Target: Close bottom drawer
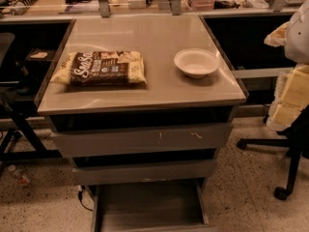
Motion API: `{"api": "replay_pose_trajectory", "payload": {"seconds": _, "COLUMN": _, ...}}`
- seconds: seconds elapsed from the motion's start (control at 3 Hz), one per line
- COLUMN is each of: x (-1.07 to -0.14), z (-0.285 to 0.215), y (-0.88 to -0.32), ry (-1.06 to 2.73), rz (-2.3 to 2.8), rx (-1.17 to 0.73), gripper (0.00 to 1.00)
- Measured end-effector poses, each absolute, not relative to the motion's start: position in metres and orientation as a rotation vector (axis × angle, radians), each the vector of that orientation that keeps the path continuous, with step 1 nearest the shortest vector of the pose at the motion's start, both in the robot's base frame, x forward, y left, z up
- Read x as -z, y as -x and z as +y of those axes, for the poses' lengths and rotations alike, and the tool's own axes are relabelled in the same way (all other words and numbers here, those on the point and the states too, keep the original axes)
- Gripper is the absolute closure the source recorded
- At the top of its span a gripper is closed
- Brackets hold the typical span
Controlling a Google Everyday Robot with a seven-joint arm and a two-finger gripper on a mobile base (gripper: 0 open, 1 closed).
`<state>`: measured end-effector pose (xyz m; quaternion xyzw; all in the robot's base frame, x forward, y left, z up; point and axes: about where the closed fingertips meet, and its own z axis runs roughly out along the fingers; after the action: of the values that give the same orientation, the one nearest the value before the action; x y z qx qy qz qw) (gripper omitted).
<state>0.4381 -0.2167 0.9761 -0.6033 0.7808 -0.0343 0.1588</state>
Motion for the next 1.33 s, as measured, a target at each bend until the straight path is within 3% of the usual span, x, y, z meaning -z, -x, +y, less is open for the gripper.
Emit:
{"api": "replay_pose_trajectory", "payload": {"seconds": 0.33, "x": -0.9761, "z": -0.2167, "y": -0.4381, "ry": 1.725, "rz": 2.232, "rx": 0.098, "gripper": 0.00}}
{"api": "replay_pose_trajectory", "payload": {"seconds": 1.33, "x": -0.9762, "z": -0.2167, "y": -0.4381, "ry": 1.725, "rz": 2.232, "rx": 0.098, "gripper": 0.66}}
